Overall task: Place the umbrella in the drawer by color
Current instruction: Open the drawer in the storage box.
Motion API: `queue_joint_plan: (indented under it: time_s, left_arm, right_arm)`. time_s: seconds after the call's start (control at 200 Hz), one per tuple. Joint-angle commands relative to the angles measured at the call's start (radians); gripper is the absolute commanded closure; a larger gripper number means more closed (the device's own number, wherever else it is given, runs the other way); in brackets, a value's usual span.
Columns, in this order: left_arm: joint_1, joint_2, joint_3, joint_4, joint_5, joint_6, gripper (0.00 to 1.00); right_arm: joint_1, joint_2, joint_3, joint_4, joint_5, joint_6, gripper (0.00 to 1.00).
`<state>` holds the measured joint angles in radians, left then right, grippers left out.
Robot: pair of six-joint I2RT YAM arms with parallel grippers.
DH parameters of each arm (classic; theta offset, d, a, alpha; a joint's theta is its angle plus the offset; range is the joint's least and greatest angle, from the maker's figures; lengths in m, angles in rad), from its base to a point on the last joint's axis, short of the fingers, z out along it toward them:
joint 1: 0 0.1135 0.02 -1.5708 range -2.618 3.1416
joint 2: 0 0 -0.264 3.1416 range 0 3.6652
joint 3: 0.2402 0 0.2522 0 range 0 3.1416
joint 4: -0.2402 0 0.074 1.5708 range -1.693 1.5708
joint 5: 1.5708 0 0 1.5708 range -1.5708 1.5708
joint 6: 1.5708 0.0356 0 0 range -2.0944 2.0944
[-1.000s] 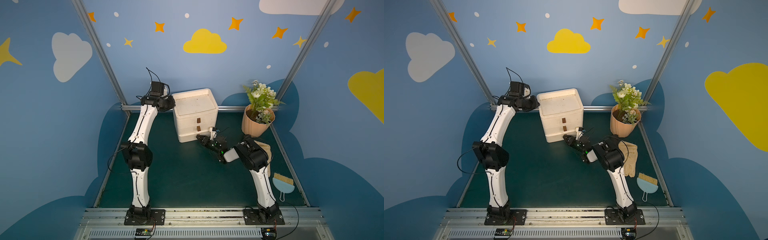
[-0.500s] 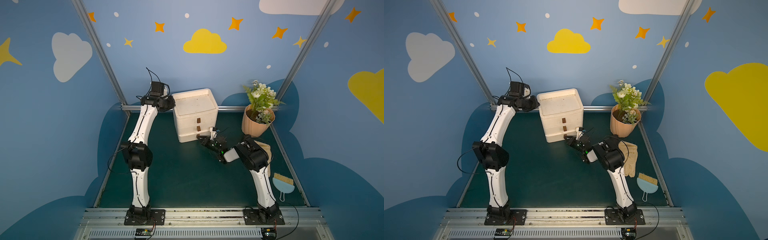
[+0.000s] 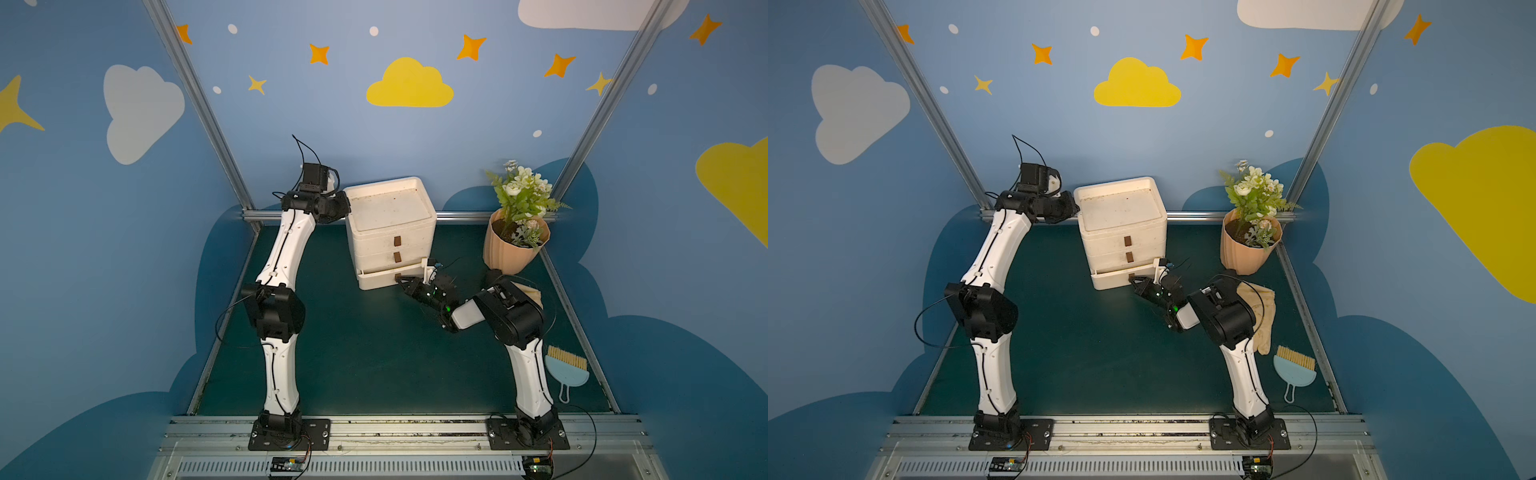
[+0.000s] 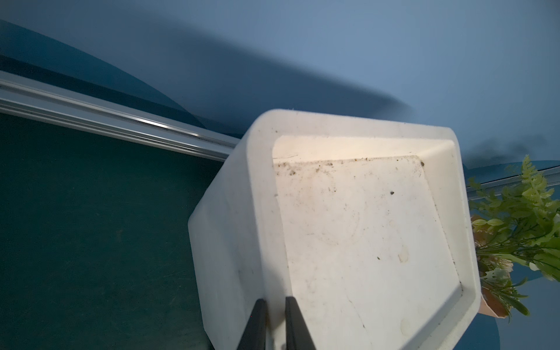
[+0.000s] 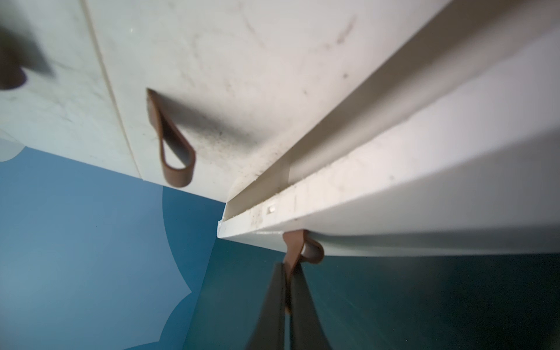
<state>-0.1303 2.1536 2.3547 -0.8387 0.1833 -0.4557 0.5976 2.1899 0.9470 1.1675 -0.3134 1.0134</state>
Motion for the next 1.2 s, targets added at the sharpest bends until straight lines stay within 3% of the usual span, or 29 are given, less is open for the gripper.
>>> queue_joint_plan:
  time_s: [0.0, 0.471, 0.781, 0.951, 1.091, 1.196]
  left_arm:
    - [-0.048, 0.065, 0.004, -0.001, 0.091, 0.010, 0.85]
    - [-0.049, 0.064, 0.004, -0.002, 0.085, 0.004, 0.85]
    - [-0.052, 0.057, 0.005, -0.005, 0.079, 0.001, 0.85]
    - [-0.052, 0.047, 0.006, -0.005, 0.077, 0.001, 0.76]
    - [-0.051, 0.022, 0.006, -0.014, 0.063, 0.009, 0.63]
    - [-0.044, -0.007, 0.006, -0.026, 0.022, 0.022, 0.42]
  right_arm:
    - [0.023, -0.067, -0.052, 0.019, -0.010, -0.013, 1.00]
    - [0.047, -0.194, -0.306, 0.048, 0.017, -0.023, 1.00]
    - [0.064, -0.206, -0.339, 0.081, 0.040, -0.018, 1.00]
    - [0.061, -0.232, -0.344, 0.068, 0.040, -0.024, 0.71]
    - [0.053, -0.344, -0.405, -0.039, 0.072, -0.062, 0.48]
    - [0.035, -0.455, -0.472, -0.134, 0.075, -0.094, 0.40]
